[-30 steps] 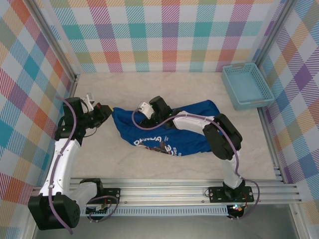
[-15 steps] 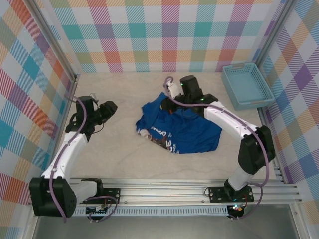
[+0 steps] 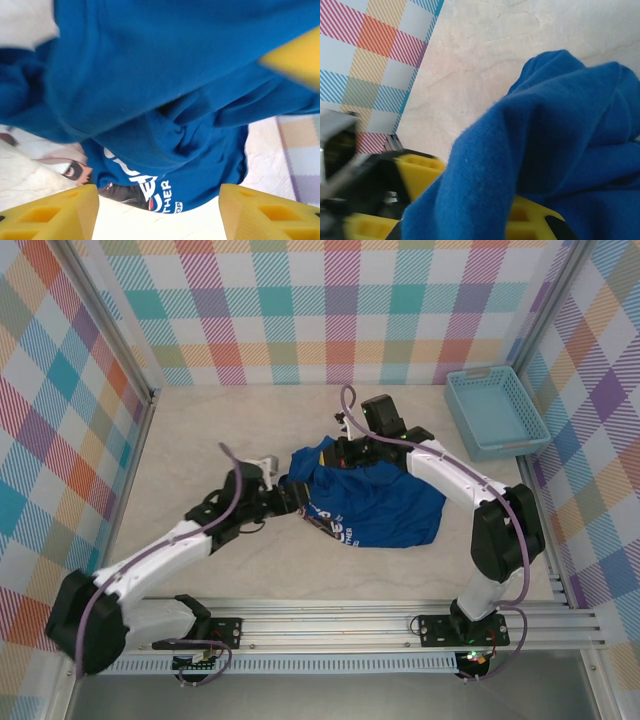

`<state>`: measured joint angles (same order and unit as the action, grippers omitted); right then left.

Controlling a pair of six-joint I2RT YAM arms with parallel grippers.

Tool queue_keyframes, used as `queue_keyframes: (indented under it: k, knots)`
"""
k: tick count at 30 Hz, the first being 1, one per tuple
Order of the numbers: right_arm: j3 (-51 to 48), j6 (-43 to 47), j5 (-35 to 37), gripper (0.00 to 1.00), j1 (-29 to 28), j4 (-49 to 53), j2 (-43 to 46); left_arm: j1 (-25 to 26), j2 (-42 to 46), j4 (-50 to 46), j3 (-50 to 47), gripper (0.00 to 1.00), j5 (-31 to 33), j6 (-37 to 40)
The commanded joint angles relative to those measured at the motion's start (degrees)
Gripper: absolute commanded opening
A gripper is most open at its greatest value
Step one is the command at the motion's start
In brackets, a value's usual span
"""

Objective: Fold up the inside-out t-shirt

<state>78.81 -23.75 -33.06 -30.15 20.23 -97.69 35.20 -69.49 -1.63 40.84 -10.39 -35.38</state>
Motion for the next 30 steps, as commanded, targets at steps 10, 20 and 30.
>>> queue_keyframes:
  k: [10,20,30]
  knots:
    - [-1.0,-5.1,-5.3,0.0,1.9,-3.6,2.9,3.3,-14.6,12.4,7.5,0.54,3.7,1.0]
    - [-1.5,-4.0,-5.0,0.0,4.1,-2.0,5.3,0.8,-18.8,12.5,10.1,0.1,2.4,3.3]
    - [-1.9,8.4,16.5,0.01,7.1,12.0,9.3,0.3,5.6,18.4,-5.1,0.0,-6.1,13.9]
